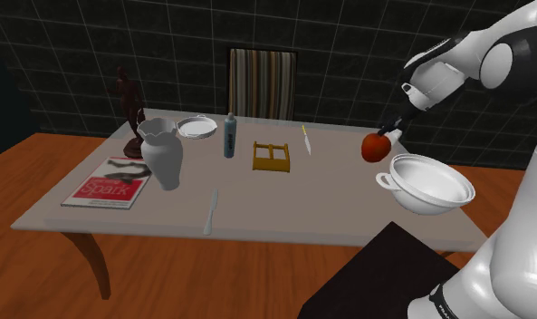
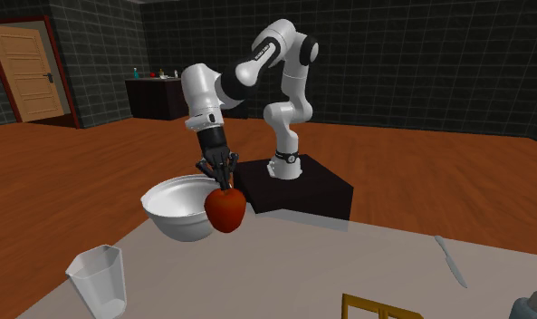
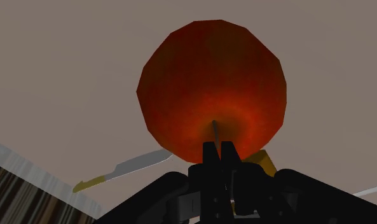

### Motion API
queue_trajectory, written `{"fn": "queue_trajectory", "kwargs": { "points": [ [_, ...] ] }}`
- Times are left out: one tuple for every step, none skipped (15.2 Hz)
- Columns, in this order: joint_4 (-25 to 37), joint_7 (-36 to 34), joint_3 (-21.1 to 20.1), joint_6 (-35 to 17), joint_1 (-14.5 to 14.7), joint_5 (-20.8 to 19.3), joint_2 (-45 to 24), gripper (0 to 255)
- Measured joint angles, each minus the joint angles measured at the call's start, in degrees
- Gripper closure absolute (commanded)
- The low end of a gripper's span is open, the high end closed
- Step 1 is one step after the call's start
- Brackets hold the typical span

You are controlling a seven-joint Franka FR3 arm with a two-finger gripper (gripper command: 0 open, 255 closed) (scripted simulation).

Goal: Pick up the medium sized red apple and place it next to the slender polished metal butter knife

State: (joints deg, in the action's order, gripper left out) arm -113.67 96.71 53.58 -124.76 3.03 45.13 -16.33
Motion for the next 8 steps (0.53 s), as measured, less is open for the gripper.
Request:
{"fn": "queue_trajectory", "kwargs": {
  "points": [
    [0.5,-0.4,0.2,0.5,0.0,-0.5,0.2,255],
    [0.7,-1.1,0.6,0.9,0.4,-1.3,0.8,255],
    [0.8,-1.7,0.9,1.1,0.7,-2.0,1.4,255],
    [1.1,-2.3,1.1,1.5,0.9,-2.6,1.9,255],
    [1.3,-2.9,1.4,1.8,1.2,-3.3,2.4,255],
    [1.7,-3.5,1.6,2.2,1.4,-3.9,2.8,255],
    [1.7,-4.1,1.9,2.4,1.8,-4.7,3.5,255],
    [2.0,-4.7,2.2,2.9,2.0,-5.4,4.1,255]
  ]
}}
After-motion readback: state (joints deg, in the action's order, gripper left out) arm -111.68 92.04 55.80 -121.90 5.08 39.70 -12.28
